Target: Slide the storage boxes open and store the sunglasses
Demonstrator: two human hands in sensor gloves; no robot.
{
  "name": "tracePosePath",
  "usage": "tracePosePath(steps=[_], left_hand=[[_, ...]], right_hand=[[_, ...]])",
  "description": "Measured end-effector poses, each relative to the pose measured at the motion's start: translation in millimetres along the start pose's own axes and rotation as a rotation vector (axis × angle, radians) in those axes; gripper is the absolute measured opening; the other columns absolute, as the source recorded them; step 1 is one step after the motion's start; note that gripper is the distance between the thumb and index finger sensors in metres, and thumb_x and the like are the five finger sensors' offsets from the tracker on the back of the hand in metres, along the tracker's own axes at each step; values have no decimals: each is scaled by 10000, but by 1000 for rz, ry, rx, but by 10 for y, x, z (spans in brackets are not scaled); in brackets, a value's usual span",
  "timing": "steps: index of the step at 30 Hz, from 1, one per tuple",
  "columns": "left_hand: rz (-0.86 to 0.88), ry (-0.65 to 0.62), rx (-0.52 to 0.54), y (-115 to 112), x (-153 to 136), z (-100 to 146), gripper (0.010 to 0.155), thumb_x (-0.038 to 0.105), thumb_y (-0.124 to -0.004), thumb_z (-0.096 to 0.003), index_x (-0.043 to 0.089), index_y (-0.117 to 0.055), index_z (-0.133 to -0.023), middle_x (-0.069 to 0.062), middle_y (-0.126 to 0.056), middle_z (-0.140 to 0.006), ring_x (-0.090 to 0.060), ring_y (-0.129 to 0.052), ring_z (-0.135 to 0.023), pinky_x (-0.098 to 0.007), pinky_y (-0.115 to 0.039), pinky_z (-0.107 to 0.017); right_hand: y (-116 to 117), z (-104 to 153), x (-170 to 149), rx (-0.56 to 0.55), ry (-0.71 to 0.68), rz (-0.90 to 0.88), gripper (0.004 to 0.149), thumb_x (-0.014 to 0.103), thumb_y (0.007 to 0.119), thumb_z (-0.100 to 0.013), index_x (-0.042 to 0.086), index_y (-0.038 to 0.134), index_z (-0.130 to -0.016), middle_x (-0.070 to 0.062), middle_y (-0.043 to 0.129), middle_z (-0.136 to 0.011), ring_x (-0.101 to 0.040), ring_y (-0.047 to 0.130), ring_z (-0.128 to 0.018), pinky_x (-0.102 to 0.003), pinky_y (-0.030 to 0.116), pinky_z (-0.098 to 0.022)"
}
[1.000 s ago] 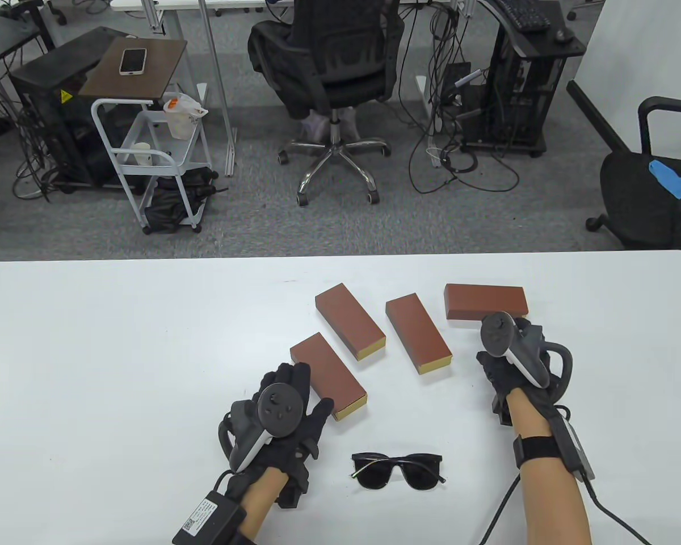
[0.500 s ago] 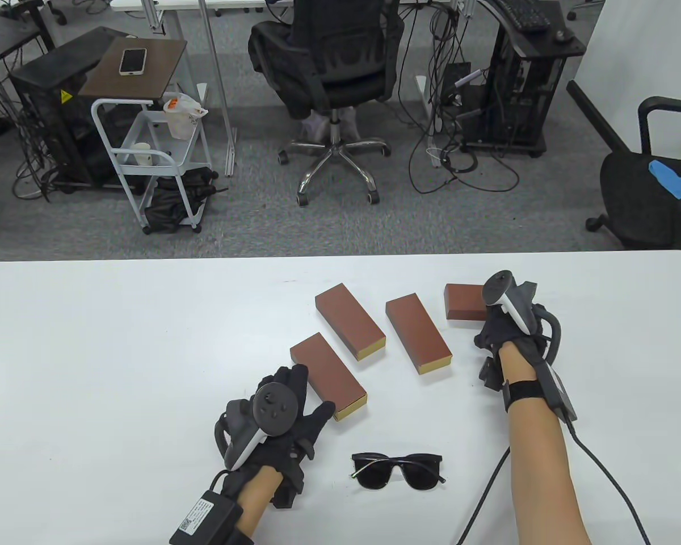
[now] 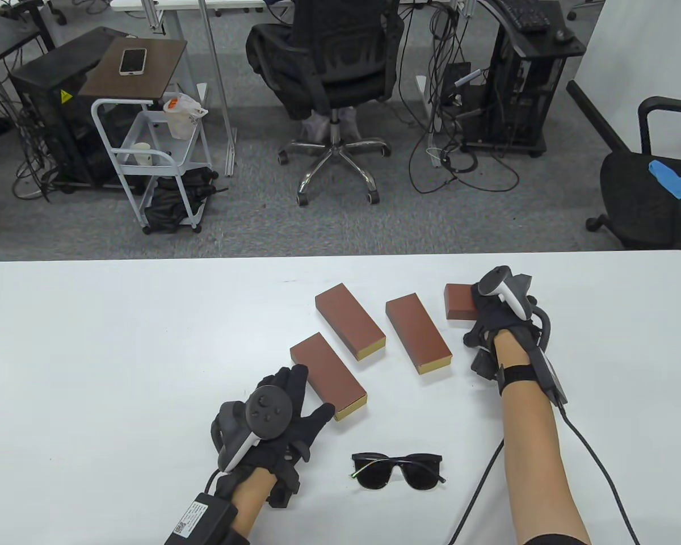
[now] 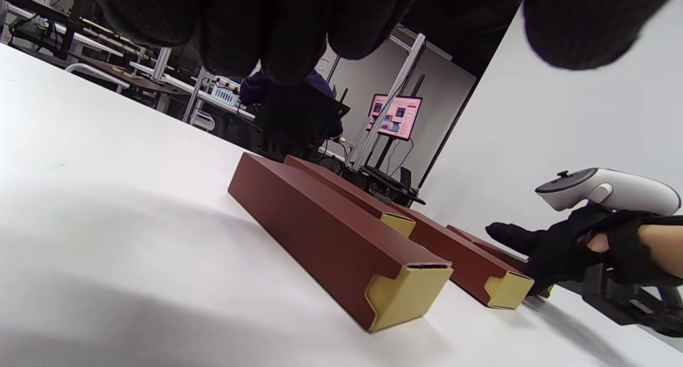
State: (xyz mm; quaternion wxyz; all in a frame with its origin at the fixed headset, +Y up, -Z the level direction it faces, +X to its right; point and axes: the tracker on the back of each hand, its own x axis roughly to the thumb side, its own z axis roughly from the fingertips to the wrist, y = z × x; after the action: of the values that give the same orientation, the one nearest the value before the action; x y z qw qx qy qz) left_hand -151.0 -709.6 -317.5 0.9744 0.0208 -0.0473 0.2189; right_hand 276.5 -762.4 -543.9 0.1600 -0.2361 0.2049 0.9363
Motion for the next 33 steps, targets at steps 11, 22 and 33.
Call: tracePosePath(steps=[11,22,33], left_hand=[[-8,8,28,-2,-31,4,808,718,-706,-378,297,-643,-1064,-62,-721,-1107,-375,-715,-1006,-613,-634,-680],[-5,27,45,13,-60,2,762,671,-708,-398,292,-655,-1058,-60,-732,-1098,-372,-724,-998,-613,-633,-679],[3,21,37,14,-65,-7,738,652,-705,-406,291,-674,-1049,-61,-743,-1092,-373,-728,-996,-613,-636,-676]], right_hand=[[11,-113,48,84,-34,-35,949,305,960,-296,653,235,-799,368,-47,-967,16,-187,-932,-379,-148,-756],[-5,-78,128,30,-34,-24,887,301,934,-315,599,290,-848,318,60,-1037,-36,-34,-1045,-412,-113,-781],[-114,20,24,25,20,40,892,284,1000,-258,490,415,-899,173,272,-1056,-107,205,-1075,-419,19,-841]])
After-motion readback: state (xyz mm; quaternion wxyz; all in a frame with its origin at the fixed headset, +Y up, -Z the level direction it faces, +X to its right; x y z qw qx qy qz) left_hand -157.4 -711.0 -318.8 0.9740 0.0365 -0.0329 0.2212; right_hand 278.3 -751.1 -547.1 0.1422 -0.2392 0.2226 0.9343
